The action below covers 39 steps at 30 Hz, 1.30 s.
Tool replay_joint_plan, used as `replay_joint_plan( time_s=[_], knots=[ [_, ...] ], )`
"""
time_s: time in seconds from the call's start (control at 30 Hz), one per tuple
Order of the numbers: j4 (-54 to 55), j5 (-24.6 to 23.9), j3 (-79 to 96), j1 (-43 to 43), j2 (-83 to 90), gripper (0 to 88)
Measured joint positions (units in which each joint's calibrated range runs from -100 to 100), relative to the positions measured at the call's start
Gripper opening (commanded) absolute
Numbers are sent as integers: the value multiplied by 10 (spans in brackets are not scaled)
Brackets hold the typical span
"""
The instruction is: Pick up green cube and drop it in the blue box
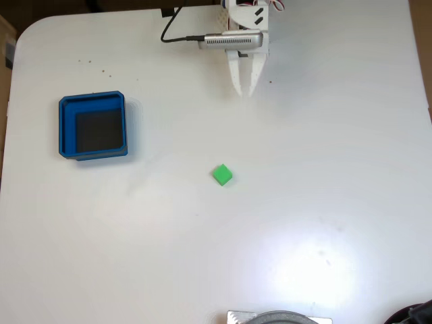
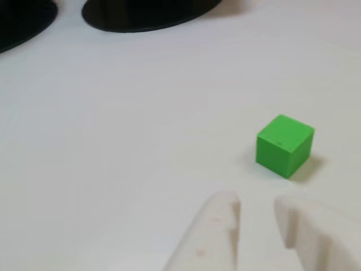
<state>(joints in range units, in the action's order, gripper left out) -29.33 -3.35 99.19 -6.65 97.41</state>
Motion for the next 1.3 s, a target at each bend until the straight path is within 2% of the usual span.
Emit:
replay_joint_plan(
  time_s=[0.4,0.77,1.0,1.3],
  knots=[
    [0,0,0,-92,0,23],
    [0,0,0,-93,0,23],
    [0,0,0,-38,0,23],
    [0,0,0,-31,0,23]
  ],
)
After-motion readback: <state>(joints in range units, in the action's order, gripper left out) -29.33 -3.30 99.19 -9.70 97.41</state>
